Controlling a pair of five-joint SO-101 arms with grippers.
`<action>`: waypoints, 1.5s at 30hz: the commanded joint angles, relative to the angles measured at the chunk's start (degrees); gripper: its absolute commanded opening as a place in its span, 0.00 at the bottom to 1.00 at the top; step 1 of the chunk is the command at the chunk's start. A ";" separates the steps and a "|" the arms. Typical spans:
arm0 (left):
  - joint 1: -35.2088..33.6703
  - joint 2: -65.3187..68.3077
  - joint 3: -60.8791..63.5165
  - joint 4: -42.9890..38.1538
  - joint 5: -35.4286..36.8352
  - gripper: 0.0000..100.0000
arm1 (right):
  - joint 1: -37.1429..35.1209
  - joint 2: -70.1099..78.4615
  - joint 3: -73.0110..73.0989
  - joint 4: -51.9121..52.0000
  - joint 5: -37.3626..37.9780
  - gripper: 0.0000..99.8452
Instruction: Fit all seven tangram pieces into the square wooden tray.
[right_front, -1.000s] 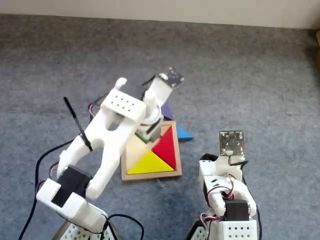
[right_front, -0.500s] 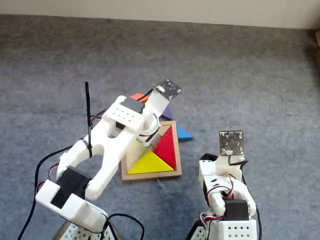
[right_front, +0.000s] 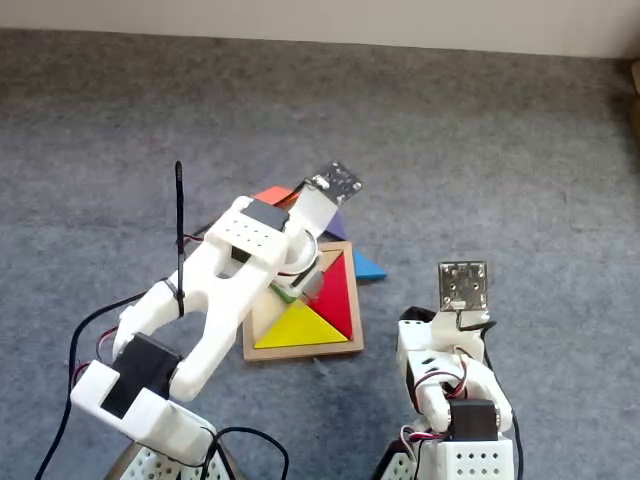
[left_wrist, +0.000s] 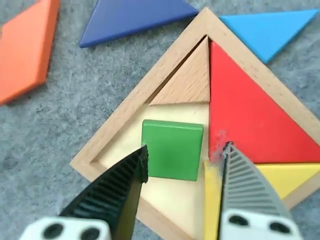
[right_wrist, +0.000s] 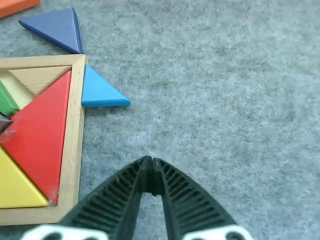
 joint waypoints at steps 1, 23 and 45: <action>-1.19 -3.47 -1.01 -0.62 0.26 0.24 | 0.75 -0.22 8.40 0.04 0.00 0.02; -9.27 5.93 0.75 -4.75 -0.18 0.24 | 0.75 -0.13 8.40 0.13 0.00 0.02; -0.22 6.64 -12.62 4.04 0.35 0.19 | 0.84 -0.13 8.40 0.13 0.00 0.02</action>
